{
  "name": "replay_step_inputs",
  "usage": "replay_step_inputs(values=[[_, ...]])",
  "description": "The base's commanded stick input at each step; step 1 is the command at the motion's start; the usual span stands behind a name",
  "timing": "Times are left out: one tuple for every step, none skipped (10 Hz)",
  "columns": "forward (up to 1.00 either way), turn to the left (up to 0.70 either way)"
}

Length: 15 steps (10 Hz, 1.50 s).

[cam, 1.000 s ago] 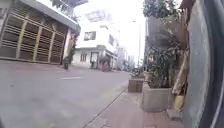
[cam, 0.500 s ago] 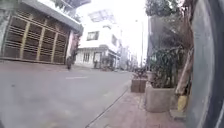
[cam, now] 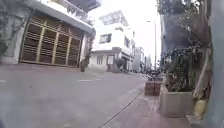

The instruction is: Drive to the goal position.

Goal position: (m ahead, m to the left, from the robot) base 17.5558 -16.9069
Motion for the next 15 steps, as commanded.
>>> replay_step_inputs(values=[[1.00, 0.00], [1.00, 0.00], [1.00, 0.00], [1.00, 0.00], [1.00, 0.00], [1.00, 0.00], [1.00, 0.00], [1.00, 0.00], [1.00, 0.00], [0.61, 0.00], [0.00, 0.00], [0.00, 0.00], [0.00, 0.00], [0.00, 0.00], [0.00, 0.00]])
